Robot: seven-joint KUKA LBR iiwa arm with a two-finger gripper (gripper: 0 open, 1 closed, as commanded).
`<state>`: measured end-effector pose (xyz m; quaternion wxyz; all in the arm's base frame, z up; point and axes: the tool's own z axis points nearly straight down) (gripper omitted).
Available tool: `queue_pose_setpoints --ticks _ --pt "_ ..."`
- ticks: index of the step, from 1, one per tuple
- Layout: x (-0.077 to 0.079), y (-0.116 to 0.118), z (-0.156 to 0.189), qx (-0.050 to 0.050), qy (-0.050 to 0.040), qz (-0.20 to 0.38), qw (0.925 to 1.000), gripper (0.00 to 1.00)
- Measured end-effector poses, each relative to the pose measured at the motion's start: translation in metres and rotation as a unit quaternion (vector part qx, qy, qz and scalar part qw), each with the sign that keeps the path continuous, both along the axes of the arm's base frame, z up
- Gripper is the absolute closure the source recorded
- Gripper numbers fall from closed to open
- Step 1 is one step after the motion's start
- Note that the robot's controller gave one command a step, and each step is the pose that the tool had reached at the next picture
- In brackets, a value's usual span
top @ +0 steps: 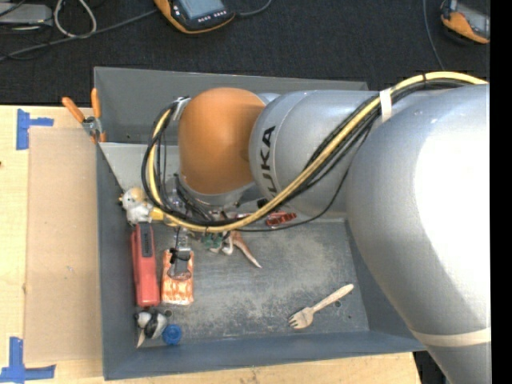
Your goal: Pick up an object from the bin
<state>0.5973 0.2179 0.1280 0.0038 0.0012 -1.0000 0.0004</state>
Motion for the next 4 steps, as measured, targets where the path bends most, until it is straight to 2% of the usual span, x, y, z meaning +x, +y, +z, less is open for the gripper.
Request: queue_pose_setpoints --ticks 1,2,3,4 --pt "0.002 -0.001 0.004 0.001 -0.0033 -0.002 1.0000 0.00" --pt "-0.022 -0.026 -0.061 0.000 0.0002 -0.044 0.9991 0.00" --pt "-0.014 -0.025 -0.008 0.003 -0.0108 0.034 0.9993 0.00" --pt "-0.042 -0.024 -0.026 0.000 -0.0013 -0.080 0.9968 0.00"
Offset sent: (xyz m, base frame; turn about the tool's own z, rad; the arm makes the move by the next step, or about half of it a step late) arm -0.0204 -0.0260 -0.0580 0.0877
